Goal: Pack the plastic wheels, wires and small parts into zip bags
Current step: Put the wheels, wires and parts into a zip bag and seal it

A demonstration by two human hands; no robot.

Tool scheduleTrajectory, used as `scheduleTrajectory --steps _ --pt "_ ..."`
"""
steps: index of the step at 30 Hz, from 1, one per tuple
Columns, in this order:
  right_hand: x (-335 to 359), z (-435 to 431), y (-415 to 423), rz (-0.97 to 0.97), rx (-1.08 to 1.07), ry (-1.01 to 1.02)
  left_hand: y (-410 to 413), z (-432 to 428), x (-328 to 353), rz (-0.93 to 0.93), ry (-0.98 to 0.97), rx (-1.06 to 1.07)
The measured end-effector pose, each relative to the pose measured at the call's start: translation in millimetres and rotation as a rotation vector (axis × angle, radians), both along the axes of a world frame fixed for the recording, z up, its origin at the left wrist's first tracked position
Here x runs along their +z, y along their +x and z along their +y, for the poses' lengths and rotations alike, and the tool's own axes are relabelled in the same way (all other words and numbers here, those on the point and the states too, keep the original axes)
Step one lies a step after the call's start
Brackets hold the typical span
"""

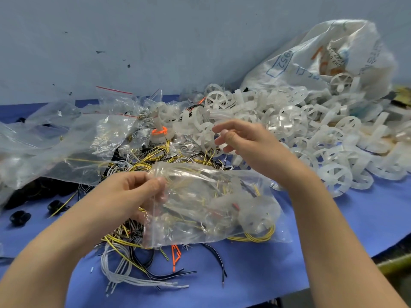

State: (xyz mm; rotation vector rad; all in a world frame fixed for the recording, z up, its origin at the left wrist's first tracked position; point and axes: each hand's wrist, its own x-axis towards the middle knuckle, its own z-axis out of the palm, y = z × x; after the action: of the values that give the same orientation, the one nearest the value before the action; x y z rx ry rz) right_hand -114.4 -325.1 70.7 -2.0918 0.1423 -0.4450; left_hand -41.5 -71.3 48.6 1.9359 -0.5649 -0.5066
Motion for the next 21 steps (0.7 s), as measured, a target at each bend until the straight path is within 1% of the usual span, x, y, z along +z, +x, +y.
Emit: scheduleTrajectory --steps 3,5,16,18,21 --pt "0.0 -0.9 -0.3 0.009 -0.003 -0.001 4.9 -0.3 -4.8 -0.088 0.028 0.091" --pt "0.3 -1.7 -0.6 0.013 -0.008 0.000 6.8 -0.9 -8.0 -0.116 0.033 0.114" --pt "-2.5 -6.6 1.3 0.014 0.011 -0.019 9.3 -1.7 -12.5 -0.141 0.034 0.098" --pt "-2.9 -6.0 2.8 0.021 0.012 -0.022 7.8 -2.8 -10.8 -0.142 0.010 0.084" --pt "-2.7 -1.9 9.2 0.062 0.026 -0.037 3.0 -8.5 0.4 -0.129 -0.109 0.034"
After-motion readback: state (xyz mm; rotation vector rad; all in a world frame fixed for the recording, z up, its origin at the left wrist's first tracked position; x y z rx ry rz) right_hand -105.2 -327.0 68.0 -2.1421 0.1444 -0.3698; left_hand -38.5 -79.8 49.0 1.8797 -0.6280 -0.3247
